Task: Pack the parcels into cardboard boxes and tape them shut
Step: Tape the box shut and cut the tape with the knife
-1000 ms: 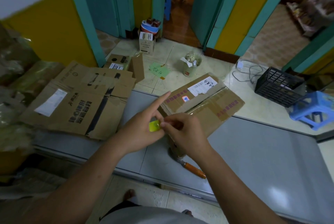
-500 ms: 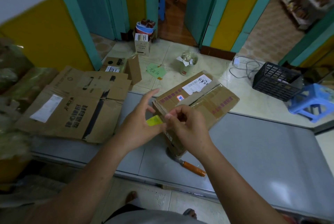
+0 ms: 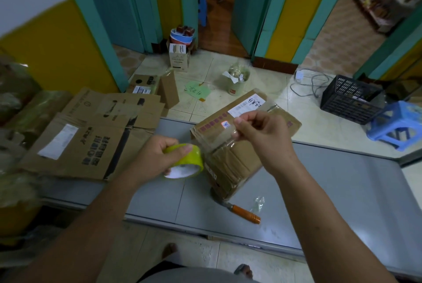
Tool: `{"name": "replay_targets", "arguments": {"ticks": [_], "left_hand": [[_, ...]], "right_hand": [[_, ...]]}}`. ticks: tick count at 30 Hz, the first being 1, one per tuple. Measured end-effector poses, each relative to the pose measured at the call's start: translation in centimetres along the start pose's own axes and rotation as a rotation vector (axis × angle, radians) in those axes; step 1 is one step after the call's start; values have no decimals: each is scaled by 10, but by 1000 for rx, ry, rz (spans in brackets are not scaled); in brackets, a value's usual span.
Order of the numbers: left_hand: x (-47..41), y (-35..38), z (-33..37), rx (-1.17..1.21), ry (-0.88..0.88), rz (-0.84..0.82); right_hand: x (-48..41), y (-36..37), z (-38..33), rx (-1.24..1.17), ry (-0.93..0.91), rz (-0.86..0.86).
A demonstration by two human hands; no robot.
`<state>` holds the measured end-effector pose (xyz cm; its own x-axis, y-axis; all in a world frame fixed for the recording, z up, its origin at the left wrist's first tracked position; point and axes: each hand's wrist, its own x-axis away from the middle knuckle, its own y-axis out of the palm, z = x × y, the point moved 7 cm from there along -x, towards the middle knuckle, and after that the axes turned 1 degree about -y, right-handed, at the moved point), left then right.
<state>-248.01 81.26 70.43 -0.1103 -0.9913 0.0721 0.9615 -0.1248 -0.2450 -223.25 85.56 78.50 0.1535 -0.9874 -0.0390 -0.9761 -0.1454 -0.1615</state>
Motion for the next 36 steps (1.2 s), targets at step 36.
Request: {"name": "replay_targets", "arguments": {"ticks": [36], "left_hand": [[-184, -73, 25, -737, 193, -436]], "right_hand": [[151, 14, 126, -553, 378, 839]]}}
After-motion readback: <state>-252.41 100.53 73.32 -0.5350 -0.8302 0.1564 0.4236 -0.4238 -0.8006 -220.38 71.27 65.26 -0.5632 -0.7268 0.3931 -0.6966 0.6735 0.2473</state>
